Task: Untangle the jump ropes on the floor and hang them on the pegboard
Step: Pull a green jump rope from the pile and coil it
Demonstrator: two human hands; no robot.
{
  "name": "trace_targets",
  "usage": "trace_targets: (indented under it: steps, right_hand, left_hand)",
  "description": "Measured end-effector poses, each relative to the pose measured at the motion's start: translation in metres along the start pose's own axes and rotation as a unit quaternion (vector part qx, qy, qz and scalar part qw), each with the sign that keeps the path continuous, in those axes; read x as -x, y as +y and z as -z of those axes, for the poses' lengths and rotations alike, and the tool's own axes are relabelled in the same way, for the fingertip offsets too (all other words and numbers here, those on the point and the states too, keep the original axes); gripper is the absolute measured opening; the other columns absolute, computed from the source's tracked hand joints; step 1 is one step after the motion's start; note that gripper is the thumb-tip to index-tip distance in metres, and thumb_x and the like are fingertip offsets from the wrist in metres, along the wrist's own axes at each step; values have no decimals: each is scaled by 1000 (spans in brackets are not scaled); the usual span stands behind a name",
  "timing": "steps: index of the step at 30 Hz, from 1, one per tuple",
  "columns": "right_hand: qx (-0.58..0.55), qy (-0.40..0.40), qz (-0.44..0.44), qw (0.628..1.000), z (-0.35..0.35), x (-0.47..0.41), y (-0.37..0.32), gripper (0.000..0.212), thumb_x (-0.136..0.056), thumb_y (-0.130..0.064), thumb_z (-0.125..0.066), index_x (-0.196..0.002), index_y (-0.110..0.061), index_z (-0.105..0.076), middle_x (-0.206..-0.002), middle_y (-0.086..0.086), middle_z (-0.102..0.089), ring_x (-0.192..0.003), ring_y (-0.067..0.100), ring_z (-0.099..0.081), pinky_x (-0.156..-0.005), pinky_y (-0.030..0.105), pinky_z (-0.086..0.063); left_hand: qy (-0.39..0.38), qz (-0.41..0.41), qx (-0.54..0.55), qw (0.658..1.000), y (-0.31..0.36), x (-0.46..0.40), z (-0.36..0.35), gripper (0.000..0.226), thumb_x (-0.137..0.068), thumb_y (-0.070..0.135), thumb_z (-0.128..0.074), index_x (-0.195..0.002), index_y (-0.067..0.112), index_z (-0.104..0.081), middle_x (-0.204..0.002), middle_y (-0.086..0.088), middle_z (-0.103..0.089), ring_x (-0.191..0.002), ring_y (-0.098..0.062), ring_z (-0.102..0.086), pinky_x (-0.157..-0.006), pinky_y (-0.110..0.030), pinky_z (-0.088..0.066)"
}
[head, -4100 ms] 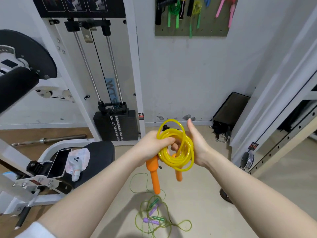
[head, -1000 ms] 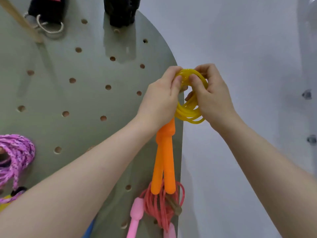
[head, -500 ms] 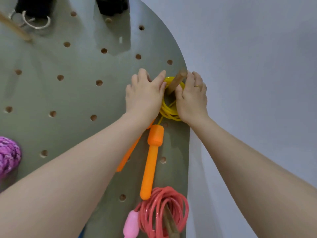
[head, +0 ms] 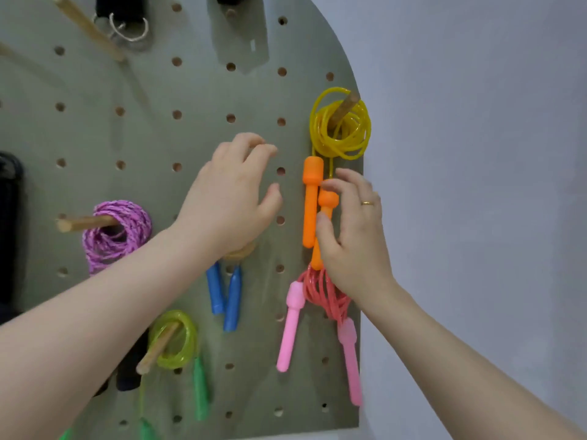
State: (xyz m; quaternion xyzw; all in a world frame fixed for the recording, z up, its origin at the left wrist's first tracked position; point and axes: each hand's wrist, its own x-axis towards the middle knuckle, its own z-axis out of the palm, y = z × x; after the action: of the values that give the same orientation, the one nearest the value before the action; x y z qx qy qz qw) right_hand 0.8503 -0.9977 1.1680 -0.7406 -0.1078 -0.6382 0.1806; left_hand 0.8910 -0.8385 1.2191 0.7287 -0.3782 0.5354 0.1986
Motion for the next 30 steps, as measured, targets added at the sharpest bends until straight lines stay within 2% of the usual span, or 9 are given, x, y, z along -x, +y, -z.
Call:
trace_targets:
  steps: [3, 6, 9, 12, 16, 19, 23, 27, 30]
  right_hand:
    - [-93, -83, 1, 992, -16, 46, -48, 23, -83, -17, -41, -92, -11, -61, -99, -1, -59, -92, 11, -53, -81, 31, -43]
    - [-176, -198, -30, 964, -40, 109, -112, 19, -83, -12, -43, -82, -13, -62, -69, -15, -53, -64, -5, -46, -65, 28, -39]
    - [-242, -362, -84, 896, -72, 200, -189, 21, -85, -15, -42, -85, -17, -63, -61, -13, -53, -51, -2, -43, -58, 30, -39]
    - [-285, -549, -116, 777, -98, 297, -271, 22, -89, -10, -43, -89, -17, -64, -63, -9, -59, -50, 2, -48, -58, 26, -38]
    - [-312, -709, -5, 632, -117, 403, -386, 22, -92, -14, -43, -94, -15, -65, -74, 0, -63, -64, 14, -52, -64, 29, -44]
    - [-336, -782, 101, 515, -110, 459, -468, 21, -95, -19, -44, -99, -13, -64, -81, -1, -63, -79, 16, -58, -68, 27, -42]
    - [-352, -832, 208, 374, -96, 507, -552, 29, -98, -24, -41, -109, -8, -62, -99, 6, -68, -91, 19, -61, -72, 27, -44]
    - [-368, -838, 281, 290, -89, 543, -609, 27, -97, -25, -42, -110, -12, -62, -106, 2, -64, -95, 16, -59, -78, 27, -44]
    - [-358, -844, 305, 257, -91, 564, -644, 25, -96, -26, -42, -105, -13, -62, -91, -4, -58, -82, 13, -53, -70, 26, -44]
  left_hand:
    - [-35, -9, 26, 999, -19, 65, 40, 46, -82, 38, -36, -106, 10, -62, -112, -6, -57, -93, -28, -58, -75, -40, -51]
    - [-92, 37, 40, 994, -41, 161, 86, 34, -84, 35, -38, -90, 14, -65, -91, 1, -60, -66, -19, -57, -59, -35, -51]
    - [-177, 177, 25, 968, -61, 287, 135, 31, -84, 33, -41, -94, 16, -65, -83, 7, -59, -58, -12, -53, -58, -31, -49]
    - [-316, 367, -12, 875, -71, 427, 212, 28, -88, 25, -45, -110, 19, -61, -82, 12, -61, -54, 1, -50, -64, -26, -43]
    - [-436, 496, -33, 750, -36, 566, 337, 29, -92, 20, -46, -119, 20, -57, -88, 5, -67, -72, -10, -58, -70, -28, -44]
    - [-425, 593, -53, 682, 4, 618, 410, 28, -93, 19, -47, -118, 21, -57, -95, 4, -68, -87, -17, -61, -76, -25, -43]
    - [-335, 716, -101, 604, 45, 660, 479, 21, -93, 17, -48, -110, 15, -61, -91, 4, -66, -74, -13, -62, -65, -18, -42]
    - [-255, 804, -121, 524, 72, 694, 529, 20, -92, 12, -48, -106, 5, -62, -91, -3, -67, -64, -7, -60, -68, -26, -48]
    - [-236, 834, -123, 484, 76, 713, 556, 21, -94, 13, -45, -108, 9, -61, -89, 3, -64, -63, -3, -58, -60, -12, -42]
